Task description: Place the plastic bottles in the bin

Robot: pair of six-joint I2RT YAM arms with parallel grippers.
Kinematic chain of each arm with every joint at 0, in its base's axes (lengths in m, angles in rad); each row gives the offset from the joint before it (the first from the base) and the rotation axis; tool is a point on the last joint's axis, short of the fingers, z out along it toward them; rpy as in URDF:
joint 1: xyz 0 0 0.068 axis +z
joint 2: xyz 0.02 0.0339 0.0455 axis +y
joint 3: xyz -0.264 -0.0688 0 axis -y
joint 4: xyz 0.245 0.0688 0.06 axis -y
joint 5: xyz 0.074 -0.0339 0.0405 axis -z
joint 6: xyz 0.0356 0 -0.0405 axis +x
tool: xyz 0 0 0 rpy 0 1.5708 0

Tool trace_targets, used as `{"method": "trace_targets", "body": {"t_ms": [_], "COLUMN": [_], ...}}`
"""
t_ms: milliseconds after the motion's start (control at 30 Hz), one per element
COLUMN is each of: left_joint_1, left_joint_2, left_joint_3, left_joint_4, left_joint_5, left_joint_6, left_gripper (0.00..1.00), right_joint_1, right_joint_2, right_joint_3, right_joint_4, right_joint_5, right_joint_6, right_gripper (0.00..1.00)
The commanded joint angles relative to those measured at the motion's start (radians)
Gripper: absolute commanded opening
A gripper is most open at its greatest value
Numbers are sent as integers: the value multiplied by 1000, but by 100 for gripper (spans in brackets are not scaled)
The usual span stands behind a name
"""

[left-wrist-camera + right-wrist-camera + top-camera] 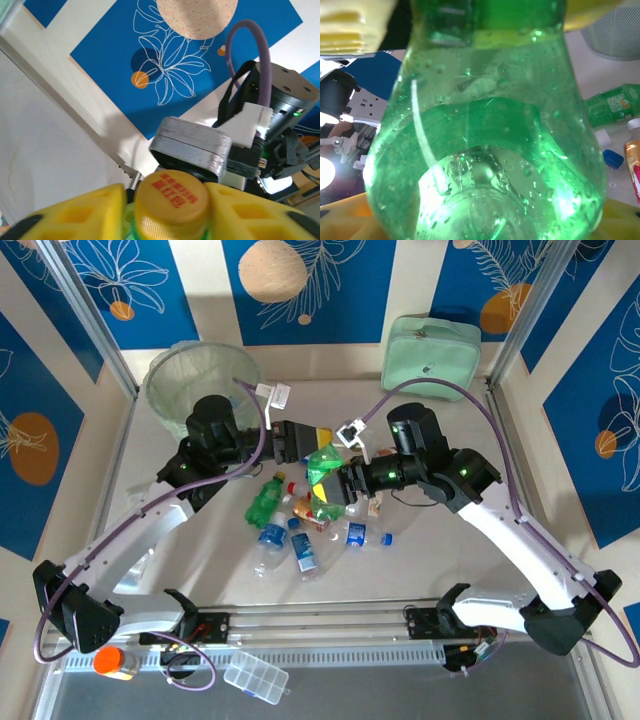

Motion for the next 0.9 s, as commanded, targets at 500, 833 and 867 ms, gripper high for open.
{"method": "trace_targets", "body": {"t_ms": [500,833,867], "left_joint_1": [19,57,65], "left_joint_2": [-2,1,3], "left_joint_3": [17,10,9], "left_joint_4": [-14,5,0], "left_joint_5": [-21,-38,-40], "left_joint_6": [45,17,15], "left_gripper": [11,7,6], "right_joint_1": [-14,-52,-55], "right_joint_2": [16,1,0], "right_joint_3": [0,-2,-2], "right_joint_4": [-2,-21,-26], "right_joint_5": [-53,-33,-30], "right_joint_6": [-7,-8,-9], "right_gripper": [78,99,99]}}
